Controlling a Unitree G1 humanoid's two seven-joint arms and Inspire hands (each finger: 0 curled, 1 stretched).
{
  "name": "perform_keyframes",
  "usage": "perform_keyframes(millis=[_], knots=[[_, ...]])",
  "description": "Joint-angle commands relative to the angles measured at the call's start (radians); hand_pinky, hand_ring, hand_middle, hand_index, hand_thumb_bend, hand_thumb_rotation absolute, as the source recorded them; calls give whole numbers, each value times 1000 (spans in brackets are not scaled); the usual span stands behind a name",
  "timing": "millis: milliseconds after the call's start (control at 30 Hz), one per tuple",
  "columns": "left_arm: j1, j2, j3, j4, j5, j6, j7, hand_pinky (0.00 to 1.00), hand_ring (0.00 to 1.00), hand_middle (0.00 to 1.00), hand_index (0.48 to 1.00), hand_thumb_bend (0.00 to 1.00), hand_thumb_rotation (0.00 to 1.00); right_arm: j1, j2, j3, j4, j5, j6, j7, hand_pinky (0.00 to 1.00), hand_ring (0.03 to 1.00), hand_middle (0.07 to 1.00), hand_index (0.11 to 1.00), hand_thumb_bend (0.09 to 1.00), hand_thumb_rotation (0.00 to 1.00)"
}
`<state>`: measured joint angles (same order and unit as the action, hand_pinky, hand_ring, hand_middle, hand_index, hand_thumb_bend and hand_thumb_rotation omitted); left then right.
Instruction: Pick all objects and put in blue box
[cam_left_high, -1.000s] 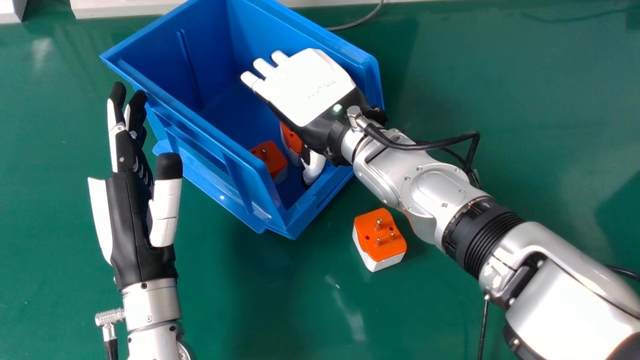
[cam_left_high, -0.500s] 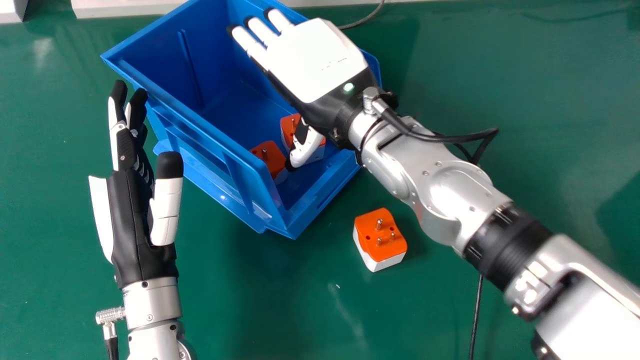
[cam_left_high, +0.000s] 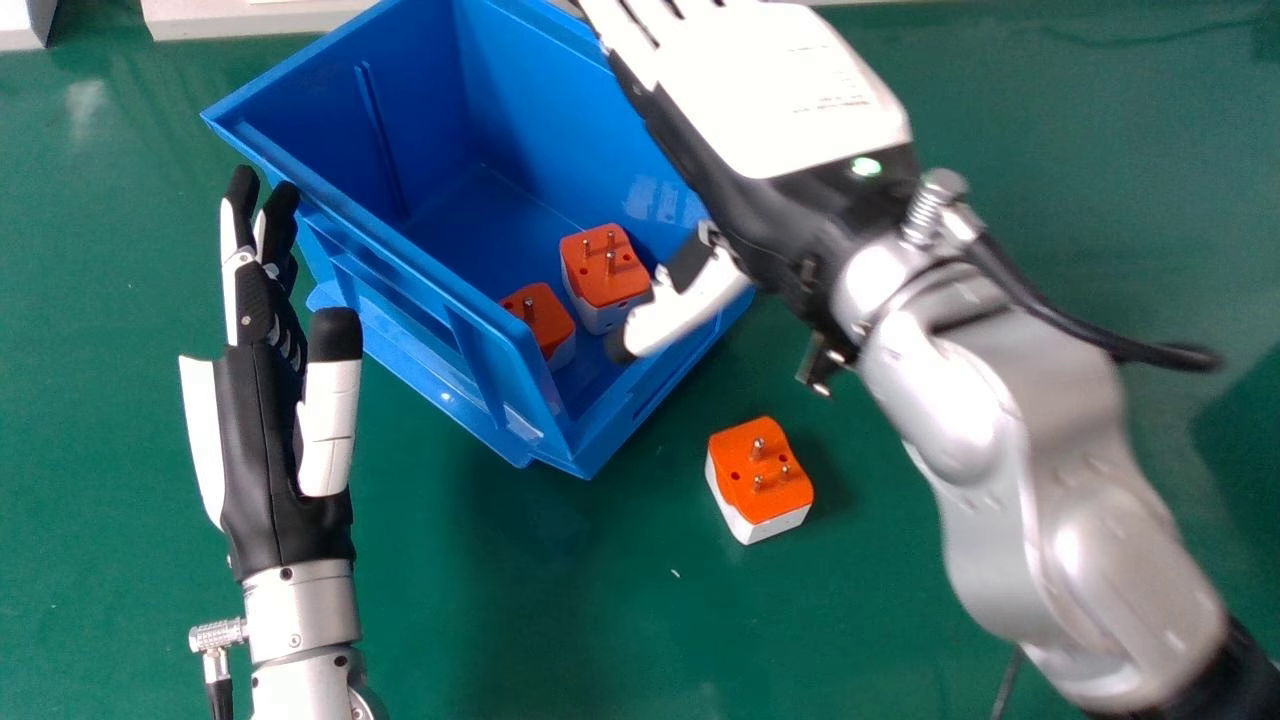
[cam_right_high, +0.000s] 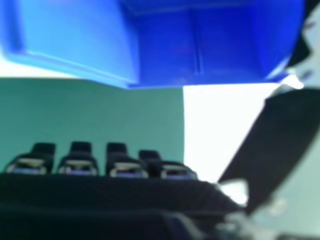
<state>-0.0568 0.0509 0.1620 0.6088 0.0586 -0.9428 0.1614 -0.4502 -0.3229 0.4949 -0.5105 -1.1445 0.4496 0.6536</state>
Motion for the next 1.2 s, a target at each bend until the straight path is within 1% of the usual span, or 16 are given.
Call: perform_keyframes(millis=[0,67,133,167,200,267,300,400,467,600,733,867,933,1000,1100,1167], knots=[[10,5,-1,-21,7,-21,-1,998,964,948,964,975,940,39,-5,-40,-110,-46,21,106,955,1000,1000,1000,996,331],[14,4,0,-21,11,-23,1,997,964,949,966,974,943,75,-1,-52,-162,-83,27,189,942,1000,1000,996,998,322],[16,2,2,-19,16,-29,7,995,963,948,965,973,944,104,14,-61,-200,-124,32,273,930,1000,1000,987,1000,309],[18,1,2,-19,16,-32,8,991,959,945,962,967,944,117,25,-66,-214,-139,32,301,921,1000,1000,976,999,296],[20,1,2,-19,14,-33,7,989,957,944,961,965,944,132,36,-73,-229,-151,31,330,918,1000,1000,972,998,292],[22,3,1,-16,6,-38,0,988,957,943,960,963,944,169,55,-85,-256,-172,25,369,913,1000,1000,967,999,284],[23,3,1,-14,1,-38,-4,988,957,943,960,963,944,188,63,-92,-267,-184,18,381,913,1000,1000,967,999,284],[26,4,2,-14,0,-34,-7,986,956,944,960,954,941,234,96,-104,-284,-228,1,404,873,980,988,950,1000,271],[28,4,2,-17,-3,-31,-12,986,956,944,960,954,941,254,123,-110,-288,-255,-8,422,873,980,988,950,1000,271],[26,2,1,-16,-7,-31,-15,985,956,943,959,951,937,296,185,-118,-298,-306,-18,475,834,957,974,938,999,266],[26,5,2,-15,-14,-31,-25,983,953,941,958,947,933,330,245,-112,-297,-368,-43,520,794,935,965,931,985,271],[28,6,3,-15,-15,-33,-29,986,954,940,957,945,931,351,290,-116,-297,-400,-75,536,762,919,952,924,979,273],[29,5,4,-15,-16,-35,-30,988,954,940,957,946,930,359,306,-121,-298,-409,-92,547,731,901,936,916,976,275],[29,5,4,-16,-13,-34,-29,988,954,939,957,946,929,367,323,-125,-297,-417,-105,550,715,885,921,909,970,276],[31,4,3,-25,-13,-27,-29,988,954,940,958,945,930,377,353,-131,-290,-419,-113,553,708,877,914,906,969,276],[31,5,3,-28,-9,-22,-27,989,954,940,958,946,931,383,365,-134,-283,-410,-122,548,704,871,909,902,966,272]])
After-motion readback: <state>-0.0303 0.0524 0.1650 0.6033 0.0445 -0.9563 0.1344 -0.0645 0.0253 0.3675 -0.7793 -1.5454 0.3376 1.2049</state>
